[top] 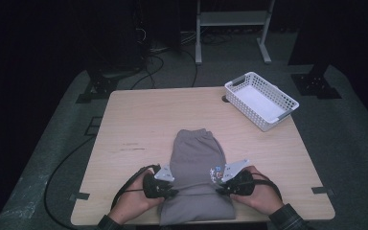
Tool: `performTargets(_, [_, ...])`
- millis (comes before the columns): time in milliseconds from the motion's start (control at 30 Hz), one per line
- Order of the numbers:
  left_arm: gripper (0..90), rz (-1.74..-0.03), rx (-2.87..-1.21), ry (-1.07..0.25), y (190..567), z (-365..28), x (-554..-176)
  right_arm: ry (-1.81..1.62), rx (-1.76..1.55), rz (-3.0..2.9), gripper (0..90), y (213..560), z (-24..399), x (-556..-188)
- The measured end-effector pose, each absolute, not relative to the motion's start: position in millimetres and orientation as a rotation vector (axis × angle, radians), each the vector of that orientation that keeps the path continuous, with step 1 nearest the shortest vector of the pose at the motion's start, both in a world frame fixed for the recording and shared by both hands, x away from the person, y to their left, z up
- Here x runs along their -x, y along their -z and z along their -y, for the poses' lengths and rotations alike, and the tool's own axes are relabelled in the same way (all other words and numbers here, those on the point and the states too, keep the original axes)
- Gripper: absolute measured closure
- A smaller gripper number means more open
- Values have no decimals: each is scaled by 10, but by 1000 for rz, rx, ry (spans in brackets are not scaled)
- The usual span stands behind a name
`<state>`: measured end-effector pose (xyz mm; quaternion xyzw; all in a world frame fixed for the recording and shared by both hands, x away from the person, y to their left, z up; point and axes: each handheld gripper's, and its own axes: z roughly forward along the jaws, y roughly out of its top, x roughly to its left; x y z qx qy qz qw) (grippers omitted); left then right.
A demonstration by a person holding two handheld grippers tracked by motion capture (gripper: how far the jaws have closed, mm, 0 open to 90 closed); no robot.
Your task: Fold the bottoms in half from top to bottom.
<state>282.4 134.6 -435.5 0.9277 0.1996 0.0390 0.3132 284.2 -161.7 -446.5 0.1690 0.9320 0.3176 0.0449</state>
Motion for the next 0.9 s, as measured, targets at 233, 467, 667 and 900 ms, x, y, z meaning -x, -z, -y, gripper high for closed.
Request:
performTargets(233, [832, -527, -2361, -166, 4019, -1404, -3005, -1134, -553, -2746, 841, 4110, 1757, -3004])
performTargets(467, [831, -538, -2305, -225, 3731, -1414, -3238, -1184, -547, -2669, 841, 3836, 1800, -3194])
performTargets(667, [832, -572, -2283, -239, 3682, -1428, -3411, -1211, -571, -2649, 841, 3767, 1802, -3395])
performTargets(900, [831, -617, -2276, -253, 3688, -1423, -3602, -1185, -605, -2649, 840, 3754, 1767, -3596])
